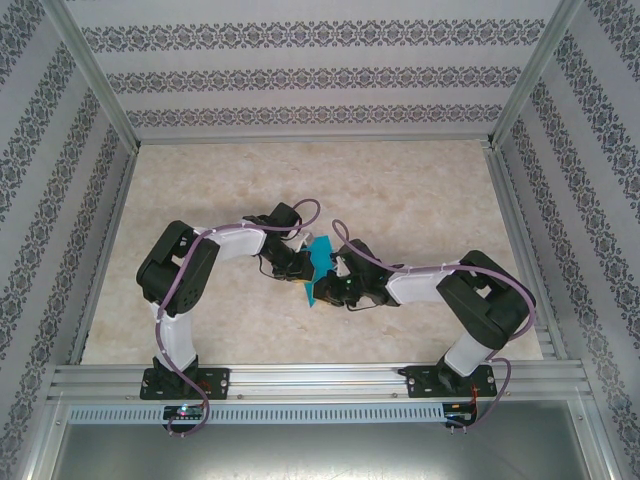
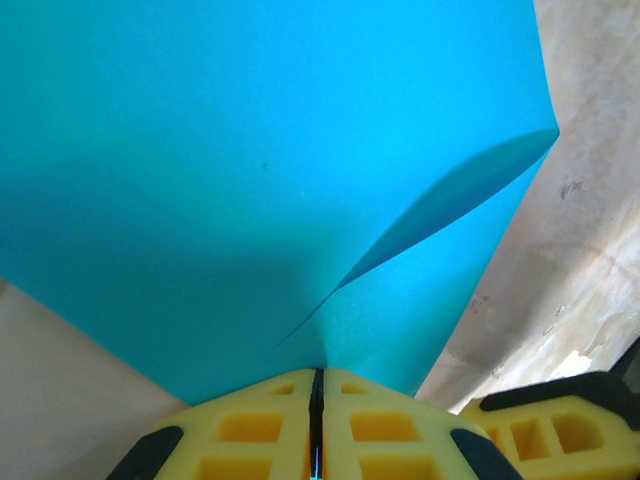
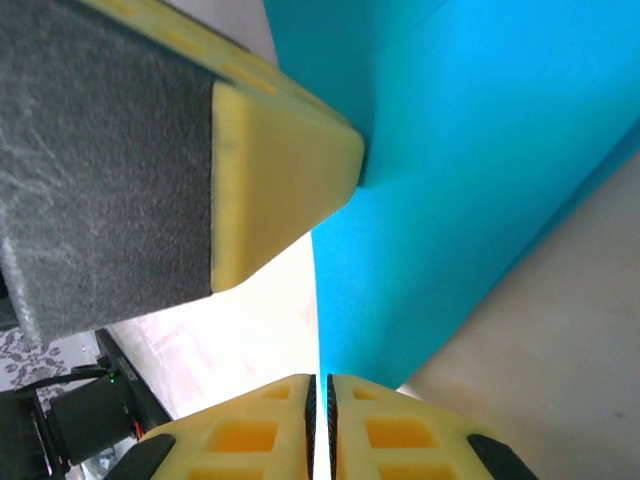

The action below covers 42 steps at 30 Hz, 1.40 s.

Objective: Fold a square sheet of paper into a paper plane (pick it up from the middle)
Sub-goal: Third fold the triangle at the center of the table.

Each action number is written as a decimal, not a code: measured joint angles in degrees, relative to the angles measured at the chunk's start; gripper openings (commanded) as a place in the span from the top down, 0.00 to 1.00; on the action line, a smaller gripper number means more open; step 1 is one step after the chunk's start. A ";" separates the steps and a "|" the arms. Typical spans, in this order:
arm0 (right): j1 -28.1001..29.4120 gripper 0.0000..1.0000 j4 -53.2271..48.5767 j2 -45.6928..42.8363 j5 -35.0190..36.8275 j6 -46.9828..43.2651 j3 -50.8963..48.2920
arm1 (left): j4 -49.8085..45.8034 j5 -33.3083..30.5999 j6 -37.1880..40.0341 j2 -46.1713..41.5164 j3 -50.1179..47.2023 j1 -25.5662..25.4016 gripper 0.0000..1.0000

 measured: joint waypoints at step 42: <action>1.73 0.90 -2.84 6.40 -2.21 -1.44 5.22 | 0.22 0.48 0.70 0.33 0.04 0.07 0.89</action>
